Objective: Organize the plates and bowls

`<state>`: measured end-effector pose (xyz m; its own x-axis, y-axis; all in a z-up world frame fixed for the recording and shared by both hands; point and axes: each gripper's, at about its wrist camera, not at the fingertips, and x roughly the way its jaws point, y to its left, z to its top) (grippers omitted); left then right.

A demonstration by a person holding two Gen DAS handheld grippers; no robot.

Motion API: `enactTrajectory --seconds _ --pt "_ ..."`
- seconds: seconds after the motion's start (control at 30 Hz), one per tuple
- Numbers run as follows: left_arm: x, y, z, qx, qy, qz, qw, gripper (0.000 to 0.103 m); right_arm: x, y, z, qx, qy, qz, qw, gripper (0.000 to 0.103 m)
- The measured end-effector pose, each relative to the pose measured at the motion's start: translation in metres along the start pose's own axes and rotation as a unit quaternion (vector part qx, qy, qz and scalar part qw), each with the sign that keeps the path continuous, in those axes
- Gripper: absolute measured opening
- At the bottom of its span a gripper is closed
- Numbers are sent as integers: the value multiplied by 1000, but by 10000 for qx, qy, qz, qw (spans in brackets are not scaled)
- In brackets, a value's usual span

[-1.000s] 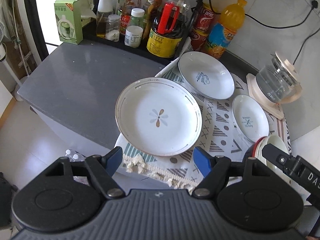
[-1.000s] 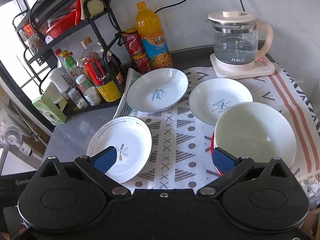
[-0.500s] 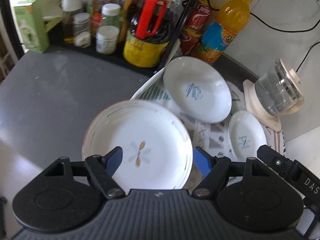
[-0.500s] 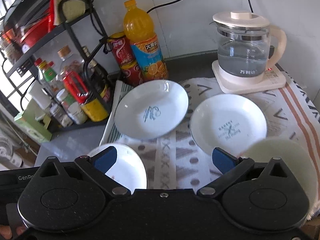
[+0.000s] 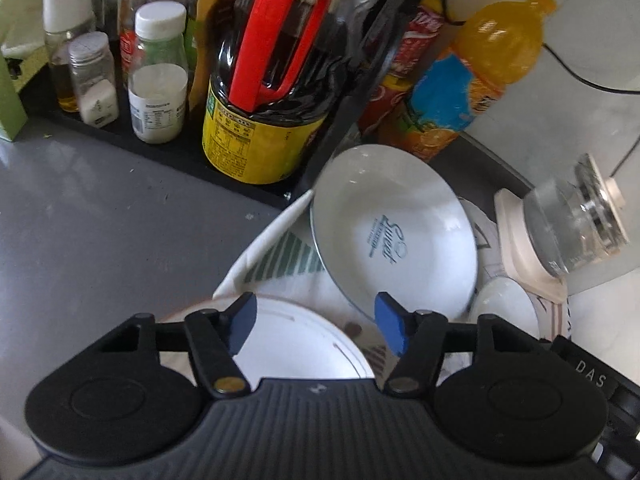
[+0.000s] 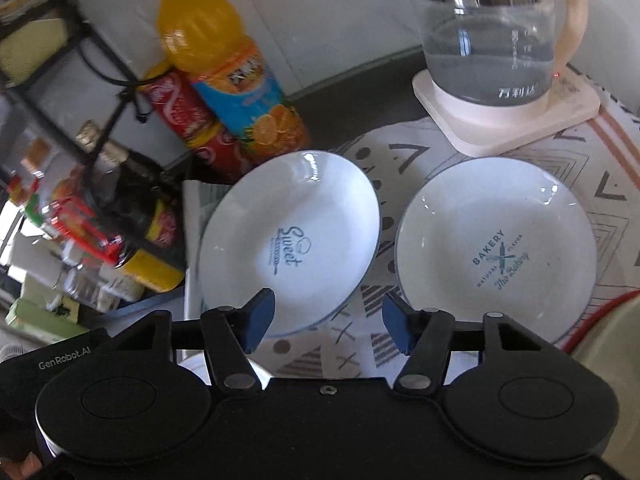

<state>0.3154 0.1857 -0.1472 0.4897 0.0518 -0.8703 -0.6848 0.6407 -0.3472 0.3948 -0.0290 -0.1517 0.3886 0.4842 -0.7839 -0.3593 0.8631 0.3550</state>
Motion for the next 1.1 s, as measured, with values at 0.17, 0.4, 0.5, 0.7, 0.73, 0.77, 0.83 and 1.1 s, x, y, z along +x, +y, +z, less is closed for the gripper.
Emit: enactTrajectory --seconds 0.17,0.4,0.5,0.7,0.73,0.77,0.83,1.1 --pt "33 5 13 -138 240 -52 9996 51 25 -9 4 314 83 -69 9994 53" --pt "70 2 29 -275 306 -131 9991 42 50 -28 13 954 234 -72 9951 49" --pt "87 1 32 -317 402 -94 9986 38 57 -28 16 895 143 -229 9956 49" --pt "104 7 30 -484 484 -28 9976 33 64 -30 22 856 29 -537 9949 33" --pt "104 7 30 -478 484 -45 9977 32 62 -28 23 835 -36 -549 9950 32" --pt "105 6 30 -451 471 -39 9979 32 59 -25 25 793 -139 -579 9951 31" --pt "105 4 30 -398 443 -21 9982 31 51 -18 27 671 -346 -531 9957 31" --pt "109 1 32 -572 415 -76 9975 22 67 -11 23 723 49 -377 9967 35"
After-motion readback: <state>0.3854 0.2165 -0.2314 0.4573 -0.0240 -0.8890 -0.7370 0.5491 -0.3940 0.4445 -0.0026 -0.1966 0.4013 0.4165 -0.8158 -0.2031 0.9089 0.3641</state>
